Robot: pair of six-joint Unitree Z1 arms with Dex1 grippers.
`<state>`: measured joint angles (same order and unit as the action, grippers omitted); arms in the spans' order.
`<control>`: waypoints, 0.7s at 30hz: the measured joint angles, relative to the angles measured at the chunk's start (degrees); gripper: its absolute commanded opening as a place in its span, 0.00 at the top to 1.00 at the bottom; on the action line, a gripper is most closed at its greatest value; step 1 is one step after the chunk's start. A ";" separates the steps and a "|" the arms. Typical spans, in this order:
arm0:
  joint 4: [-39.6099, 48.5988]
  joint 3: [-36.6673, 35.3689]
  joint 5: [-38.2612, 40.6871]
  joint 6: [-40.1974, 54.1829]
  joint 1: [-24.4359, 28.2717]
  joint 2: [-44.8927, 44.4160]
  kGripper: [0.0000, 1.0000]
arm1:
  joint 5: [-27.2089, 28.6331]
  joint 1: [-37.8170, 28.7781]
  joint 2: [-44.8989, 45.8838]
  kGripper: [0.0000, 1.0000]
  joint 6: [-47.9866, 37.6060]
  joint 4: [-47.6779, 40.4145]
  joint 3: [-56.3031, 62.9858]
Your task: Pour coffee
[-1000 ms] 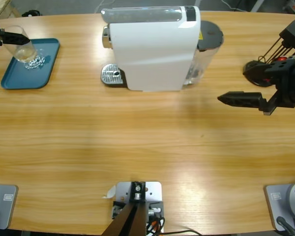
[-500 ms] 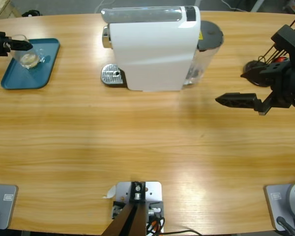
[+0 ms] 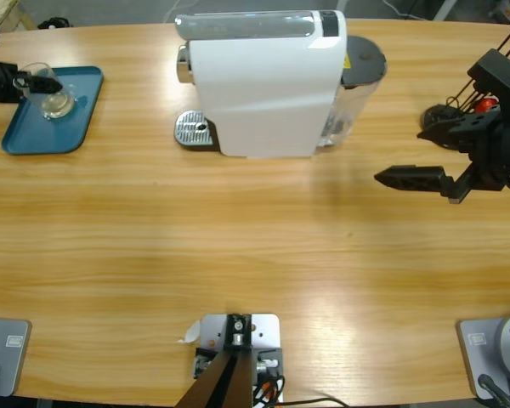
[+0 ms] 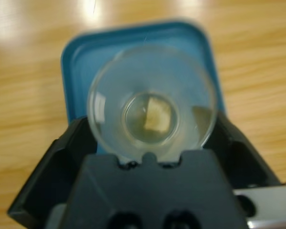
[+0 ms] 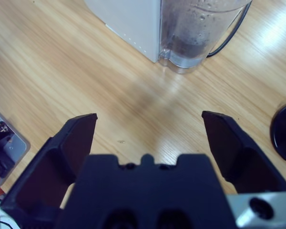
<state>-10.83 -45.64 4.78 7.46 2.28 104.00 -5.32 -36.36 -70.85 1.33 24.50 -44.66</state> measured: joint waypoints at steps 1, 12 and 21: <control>0.05 0.46 -0.67 0.03 0.00 -0.14 0.01 | 0.00 0.00 0.01 0.01 0.00 0.01 0.00; 13.86 2.64 -2.63 0.25 -0.60 -21.90 0.00 | 0.00 0.01 6.04 0.01 0.00 3.91 0.00; 34.60 5.42 2.64 -5.60 -18.54 -45.29 0.00 | 0.61 0.04 11.75 0.01 0.20 4.92 0.00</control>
<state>23.77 -40.22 7.42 1.86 -16.27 58.71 -4.71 -36.32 -59.10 1.53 29.43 -44.66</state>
